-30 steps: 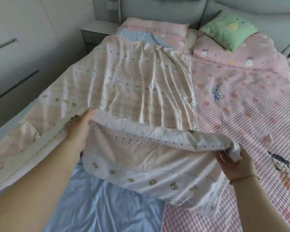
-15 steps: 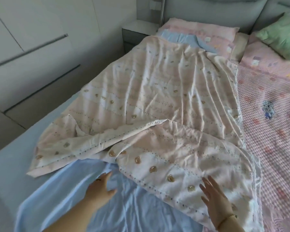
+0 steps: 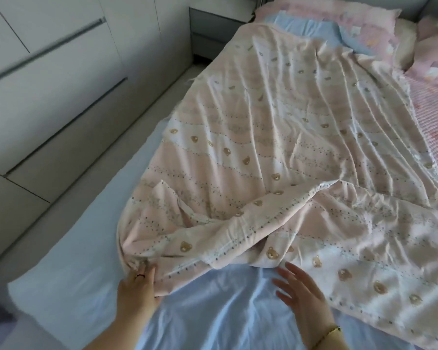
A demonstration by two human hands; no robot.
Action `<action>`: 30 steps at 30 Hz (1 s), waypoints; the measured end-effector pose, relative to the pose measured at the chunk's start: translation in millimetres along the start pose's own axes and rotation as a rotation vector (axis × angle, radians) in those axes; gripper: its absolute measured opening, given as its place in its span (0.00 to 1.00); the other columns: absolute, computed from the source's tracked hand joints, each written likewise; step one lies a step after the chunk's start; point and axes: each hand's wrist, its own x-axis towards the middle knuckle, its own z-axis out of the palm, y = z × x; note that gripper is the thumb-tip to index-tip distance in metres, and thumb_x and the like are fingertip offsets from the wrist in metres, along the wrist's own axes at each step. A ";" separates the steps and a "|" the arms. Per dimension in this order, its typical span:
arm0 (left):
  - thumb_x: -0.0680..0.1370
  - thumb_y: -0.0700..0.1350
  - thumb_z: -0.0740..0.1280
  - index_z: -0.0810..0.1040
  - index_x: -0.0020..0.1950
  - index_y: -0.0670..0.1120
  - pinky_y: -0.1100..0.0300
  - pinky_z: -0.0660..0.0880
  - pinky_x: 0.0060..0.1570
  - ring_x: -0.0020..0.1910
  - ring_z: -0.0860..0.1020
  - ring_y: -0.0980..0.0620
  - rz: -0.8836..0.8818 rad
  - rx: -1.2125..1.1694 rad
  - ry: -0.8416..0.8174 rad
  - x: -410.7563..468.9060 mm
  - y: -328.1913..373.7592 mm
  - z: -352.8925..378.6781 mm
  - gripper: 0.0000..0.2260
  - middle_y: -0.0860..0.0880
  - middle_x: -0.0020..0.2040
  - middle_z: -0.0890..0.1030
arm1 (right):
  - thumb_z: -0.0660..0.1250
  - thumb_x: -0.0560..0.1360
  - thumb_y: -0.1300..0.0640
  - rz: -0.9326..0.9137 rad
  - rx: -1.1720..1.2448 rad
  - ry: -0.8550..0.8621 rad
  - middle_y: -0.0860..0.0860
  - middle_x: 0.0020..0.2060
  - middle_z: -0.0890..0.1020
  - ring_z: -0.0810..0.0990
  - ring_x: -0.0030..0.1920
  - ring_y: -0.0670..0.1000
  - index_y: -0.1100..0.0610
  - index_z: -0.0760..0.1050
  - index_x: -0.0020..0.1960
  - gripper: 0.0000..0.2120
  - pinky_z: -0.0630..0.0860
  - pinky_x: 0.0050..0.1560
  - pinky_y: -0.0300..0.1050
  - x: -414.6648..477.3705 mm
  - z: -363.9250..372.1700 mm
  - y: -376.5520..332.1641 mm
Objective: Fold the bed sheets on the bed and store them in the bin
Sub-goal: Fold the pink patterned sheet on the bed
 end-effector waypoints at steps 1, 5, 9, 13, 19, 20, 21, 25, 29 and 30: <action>0.38 0.49 0.82 0.81 0.44 0.42 0.60 0.74 0.22 0.32 0.81 0.44 0.059 -0.021 0.024 9.5 -11.3 3.9 0.36 0.43 0.38 0.82 | 0.75 0.66 0.55 0.006 -0.014 -0.027 0.48 0.34 0.84 0.82 0.31 0.44 0.59 0.74 0.50 0.16 0.78 0.34 0.39 -2.6 21.0 6.3; 0.65 0.44 0.76 0.80 0.45 0.45 0.62 0.66 0.27 0.40 0.81 0.49 0.093 -0.194 -0.013 22.7 -39.6 -33.0 0.11 0.52 0.38 0.80 | 0.60 0.75 0.72 -0.119 -0.430 -0.115 0.46 0.36 0.81 0.78 0.31 0.36 0.45 0.77 0.42 0.21 0.72 0.40 0.37 -7.7 83.0 35.4; 0.72 0.53 0.65 0.80 0.48 0.59 0.71 0.64 0.33 0.46 0.78 0.53 0.175 -0.561 0.022 25.6 -57.1 -77.9 0.07 0.62 0.31 0.70 | 0.61 0.64 0.45 -0.728 -1.297 -0.138 0.44 0.55 0.74 0.71 0.53 0.43 0.41 0.67 0.59 0.23 0.63 0.58 0.35 -8.7 156.5 49.8; 0.57 0.63 0.67 0.73 0.26 0.59 0.67 0.59 0.28 0.28 0.66 0.58 0.339 -0.914 -0.040 13.1 -65.4 -142.6 0.10 0.57 0.23 0.68 | 0.67 0.52 0.35 -1.004 -1.543 -0.164 0.43 0.49 0.82 0.72 0.55 0.46 0.49 0.68 0.57 0.37 0.51 0.65 0.50 -9.6 219.8 37.1; 0.71 0.60 0.67 0.83 0.38 0.53 0.71 0.72 0.45 0.37 0.79 0.64 0.294 -1.035 -0.338 69.1 -89.5 -180.5 0.13 0.57 0.36 0.83 | 0.56 0.59 0.52 -1.109 -1.364 -0.347 0.42 0.27 0.77 0.76 0.28 0.45 0.48 0.78 0.32 0.11 0.68 0.43 0.37 20.9 229.4 15.9; 0.76 0.53 0.64 0.82 0.41 0.50 0.67 0.73 0.50 0.39 0.79 0.62 0.184 -1.028 -0.236 92.3 -90.0 -173.2 0.11 0.54 0.37 0.83 | 0.57 0.59 0.51 -1.094 -1.379 -0.373 0.41 0.27 0.77 0.75 0.28 0.44 0.48 0.78 0.32 0.11 0.67 0.41 0.35 21.0 227.7 15.5; 0.78 0.49 0.62 0.81 0.47 0.47 0.63 0.72 0.55 0.44 0.79 0.57 0.096 -0.973 -0.188 117.1 -87.8 -162.8 0.10 0.52 0.43 0.83 | 0.57 0.59 0.51 -1.088 -1.385 -0.398 0.41 0.26 0.77 0.75 0.28 0.44 0.48 0.78 0.32 0.11 0.67 0.40 0.35 22.9 225.7 18.5; 0.77 0.55 0.63 0.65 0.70 0.44 0.55 0.65 0.62 0.65 0.70 0.47 0.032 -0.531 -0.312 190.0 -59.0 -123.0 0.25 0.47 0.67 0.71 | 0.57 0.57 0.49 -1.024 -1.404 -0.485 0.40 0.26 0.77 0.76 0.29 0.43 0.46 0.79 0.32 0.12 0.68 0.43 0.35 32.0 222.7 34.9; 0.77 0.58 0.60 0.66 0.67 0.46 0.54 0.62 0.61 0.65 0.70 0.47 -0.018 -0.319 -0.243 214.2 -35.6 -110.9 0.23 0.48 0.65 0.72 | 0.57 0.57 0.47 -0.928 -1.420 -0.514 0.40 0.26 0.76 0.76 0.29 0.42 0.44 0.79 0.31 0.12 0.67 0.44 0.33 35.4 223.9 40.3; 0.78 0.57 0.59 0.68 0.65 0.45 0.54 0.62 0.60 0.64 0.70 0.47 -0.007 -0.319 -0.233 214.6 -34.4 -111.4 0.21 0.48 0.64 0.73 | 0.57 0.58 0.47 -0.918 -1.429 -0.523 0.40 0.26 0.76 0.75 0.28 0.42 0.44 0.79 0.31 0.12 0.66 0.42 0.33 35.1 224.0 39.6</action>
